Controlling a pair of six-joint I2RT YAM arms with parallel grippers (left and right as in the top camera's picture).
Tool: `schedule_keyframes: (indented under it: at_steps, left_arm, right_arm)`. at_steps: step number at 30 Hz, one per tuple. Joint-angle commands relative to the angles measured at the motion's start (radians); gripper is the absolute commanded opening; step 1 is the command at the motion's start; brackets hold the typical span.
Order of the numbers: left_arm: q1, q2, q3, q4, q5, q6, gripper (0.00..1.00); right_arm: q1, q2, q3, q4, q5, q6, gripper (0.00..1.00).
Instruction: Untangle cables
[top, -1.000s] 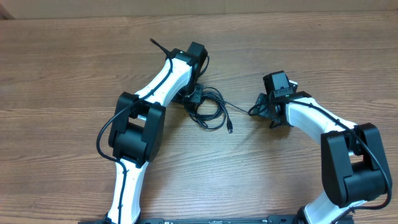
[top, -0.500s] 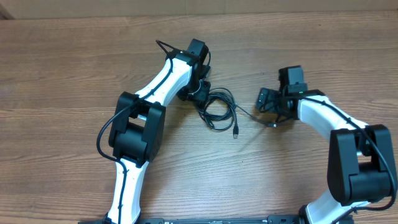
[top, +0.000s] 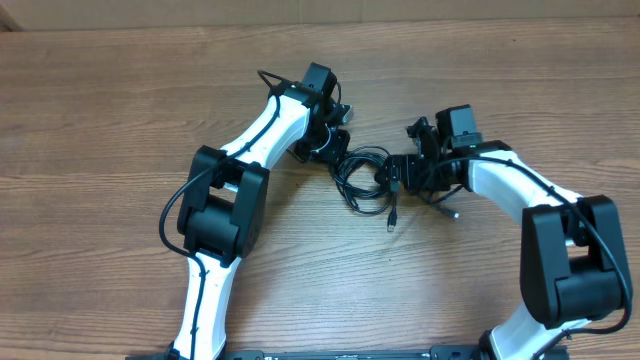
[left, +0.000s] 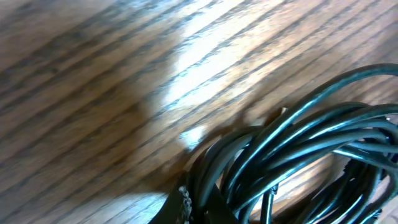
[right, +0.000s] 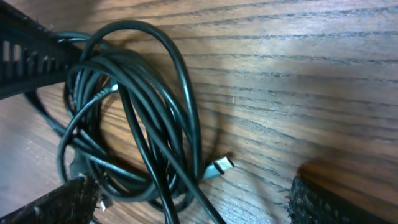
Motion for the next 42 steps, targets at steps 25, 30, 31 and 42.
schedule_keyframes:
  at_steps: [25, 30, 31, 42]
  left_arm:
    - [-0.019, -0.230, -0.009, 0.010, -0.059, -0.091, 0.04]
    - [-0.039, -0.230, -0.009, 0.007, 0.004, -0.091, 0.04]
    - [-0.041, -0.230, -0.009, 0.008, 0.014, -0.091, 0.04]
    - [-0.042, -0.230, -0.009, -0.008, 0.177, -0.092, 0.04]
  right_arm:
    - [0.081, 0.035, -0.062, 0.145, 0.359, 0.312, 0.98]
    - [0.081, 0.035, -0.062, 0.202, 0.285, 0.243, 0.99]
    - [0.080, 0.035, -0.062, 0.204, 0.289, 0.240, 0.99]
    - [0.080, 0.049, -0.063, 0.239, 0.416, 0.294, 0.95]
